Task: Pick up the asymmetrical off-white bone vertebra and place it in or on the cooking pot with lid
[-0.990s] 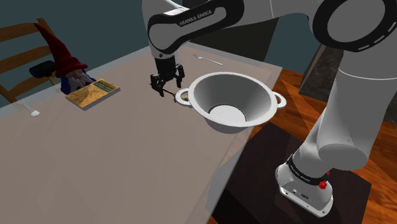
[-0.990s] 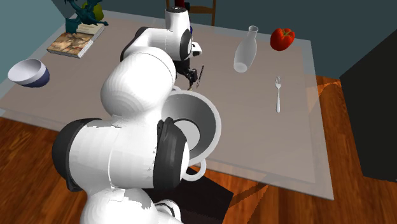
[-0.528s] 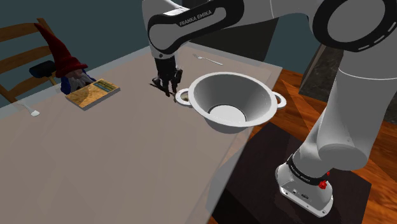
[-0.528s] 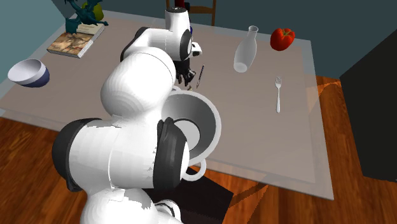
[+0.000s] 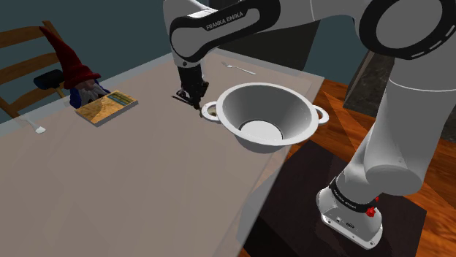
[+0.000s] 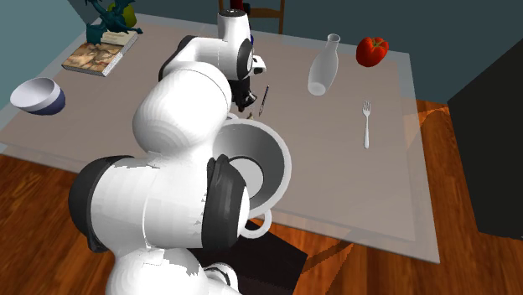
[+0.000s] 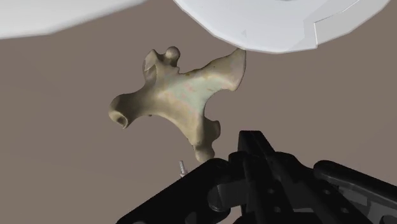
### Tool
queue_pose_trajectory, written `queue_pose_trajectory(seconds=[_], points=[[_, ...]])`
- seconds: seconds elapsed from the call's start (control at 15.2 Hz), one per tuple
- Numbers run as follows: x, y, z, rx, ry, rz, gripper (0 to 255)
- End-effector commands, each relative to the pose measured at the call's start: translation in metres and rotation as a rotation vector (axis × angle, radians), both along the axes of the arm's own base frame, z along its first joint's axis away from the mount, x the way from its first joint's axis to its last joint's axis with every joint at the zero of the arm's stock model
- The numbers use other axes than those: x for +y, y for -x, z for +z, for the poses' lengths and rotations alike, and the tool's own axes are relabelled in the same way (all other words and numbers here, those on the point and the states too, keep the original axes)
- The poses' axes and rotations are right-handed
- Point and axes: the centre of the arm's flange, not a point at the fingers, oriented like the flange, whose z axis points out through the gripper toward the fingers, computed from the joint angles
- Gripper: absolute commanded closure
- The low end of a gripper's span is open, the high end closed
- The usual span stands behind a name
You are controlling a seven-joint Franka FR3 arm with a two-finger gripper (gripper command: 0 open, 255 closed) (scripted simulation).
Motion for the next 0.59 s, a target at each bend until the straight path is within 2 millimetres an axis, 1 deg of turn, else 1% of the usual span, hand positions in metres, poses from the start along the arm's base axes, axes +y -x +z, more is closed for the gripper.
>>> queue_pose_trajectory(seconds=[0.0, 0.2, 0.26, 0.53], points=[[0.000, 0.000, 0.000, 0.000, 0.000, 0.000, 0], [0.002, -0.021, -0.031, 0.182, 0.122, 0.639, 0], [0.002, -0.021, -0.031, 0.182, 0.123, 0.641, 0], [-0.003, -0.017, -0.051, 0.182, 0.123, 0.641, 0]])
